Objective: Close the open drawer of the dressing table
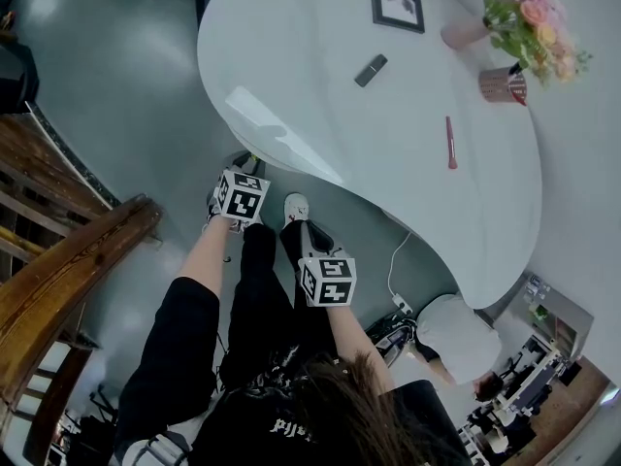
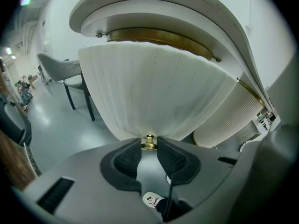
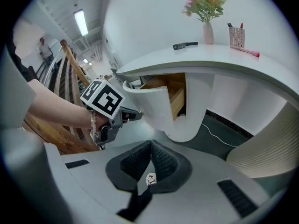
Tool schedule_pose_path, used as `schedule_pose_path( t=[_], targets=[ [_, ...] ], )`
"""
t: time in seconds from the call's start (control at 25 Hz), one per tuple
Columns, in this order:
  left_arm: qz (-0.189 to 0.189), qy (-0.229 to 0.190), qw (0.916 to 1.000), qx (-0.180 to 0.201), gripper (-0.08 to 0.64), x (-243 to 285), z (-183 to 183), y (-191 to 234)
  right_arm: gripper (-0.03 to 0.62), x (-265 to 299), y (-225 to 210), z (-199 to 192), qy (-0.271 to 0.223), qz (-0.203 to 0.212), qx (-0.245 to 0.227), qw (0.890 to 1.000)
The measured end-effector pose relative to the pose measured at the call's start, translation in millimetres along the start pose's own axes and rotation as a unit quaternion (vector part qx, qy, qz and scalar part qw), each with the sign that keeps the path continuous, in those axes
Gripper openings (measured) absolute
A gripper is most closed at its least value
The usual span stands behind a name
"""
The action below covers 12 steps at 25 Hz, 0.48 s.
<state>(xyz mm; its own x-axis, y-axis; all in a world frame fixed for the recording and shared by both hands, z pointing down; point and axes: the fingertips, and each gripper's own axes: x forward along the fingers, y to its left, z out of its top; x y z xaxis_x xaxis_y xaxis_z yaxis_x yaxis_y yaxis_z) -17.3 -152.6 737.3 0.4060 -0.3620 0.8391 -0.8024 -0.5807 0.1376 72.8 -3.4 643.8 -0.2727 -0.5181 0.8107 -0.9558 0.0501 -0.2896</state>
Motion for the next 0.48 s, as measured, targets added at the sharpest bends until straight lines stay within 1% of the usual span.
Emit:
schedule_pose_path(
  t=[0.24, 0.4, 0.48],
  targets=[
    [-0.003, -0.007, 1.0, 0.004, 0.115, 5.4, 8.0, -2.6, 0.026, 1.9, -5.6, -3.2, 0.007, -0.003, 0.001, 1.0],
    [-0.003, -0.022, 0.9997, 0.01, 0.115, 8.7, 15.7, -2.6, 0.026, 3.1, -6.2, -4.0, 0.008, -0.002, 0.001, 1.0],
    [-0.002, -0.021, 0.9997, 0.012, 0.115, 9.8, 17.0, -3.2, 0.026, 3.8, -6.9, -4.5, 0.01, -0.002, 0.002, 1.0]
  ],
)
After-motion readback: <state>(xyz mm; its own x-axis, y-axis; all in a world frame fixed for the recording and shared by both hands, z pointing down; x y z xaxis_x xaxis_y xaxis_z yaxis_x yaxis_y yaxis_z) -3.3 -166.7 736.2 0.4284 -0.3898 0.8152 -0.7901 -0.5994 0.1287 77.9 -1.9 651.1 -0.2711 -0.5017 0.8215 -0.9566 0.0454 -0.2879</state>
